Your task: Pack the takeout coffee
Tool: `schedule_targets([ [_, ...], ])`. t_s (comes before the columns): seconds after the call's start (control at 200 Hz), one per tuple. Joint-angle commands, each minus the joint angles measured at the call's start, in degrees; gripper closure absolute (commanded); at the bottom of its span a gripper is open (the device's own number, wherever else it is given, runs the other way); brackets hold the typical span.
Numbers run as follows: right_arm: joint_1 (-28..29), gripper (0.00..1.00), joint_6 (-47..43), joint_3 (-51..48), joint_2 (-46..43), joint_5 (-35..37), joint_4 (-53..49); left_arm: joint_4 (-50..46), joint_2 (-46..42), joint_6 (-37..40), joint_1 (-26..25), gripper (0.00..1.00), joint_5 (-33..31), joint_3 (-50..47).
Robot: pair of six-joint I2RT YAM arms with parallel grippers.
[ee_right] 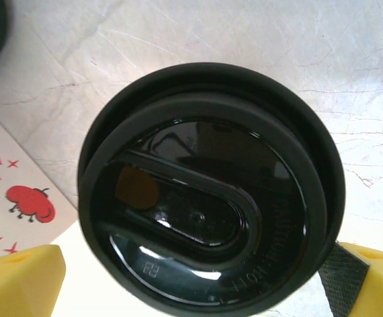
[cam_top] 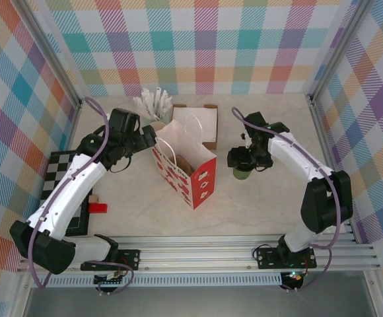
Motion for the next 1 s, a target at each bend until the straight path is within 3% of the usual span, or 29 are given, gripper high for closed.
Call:
schedule_targets([
  [0.0, 0.5, 0.0, 0.6, 2.4, 1.2, 3.9, -2.2, -1.1, -0.6, -0.4, 0.6, 0.0, -1.6, -0.7],
  [0.365, 0.8, 0.0, -3.2, 4.9, 4.2, 0.9, -1.2, -1.6, -0.5, -0.2, 0.6, 0.0, -2.8, -1.1],
  [0.995, 0.7, 0.0, -2.3, 6.5, 8.1, 2.2, -1.4, -2.1, -0.1, -0.1, 0.6, 0.0, -3.1, -0.9],
])
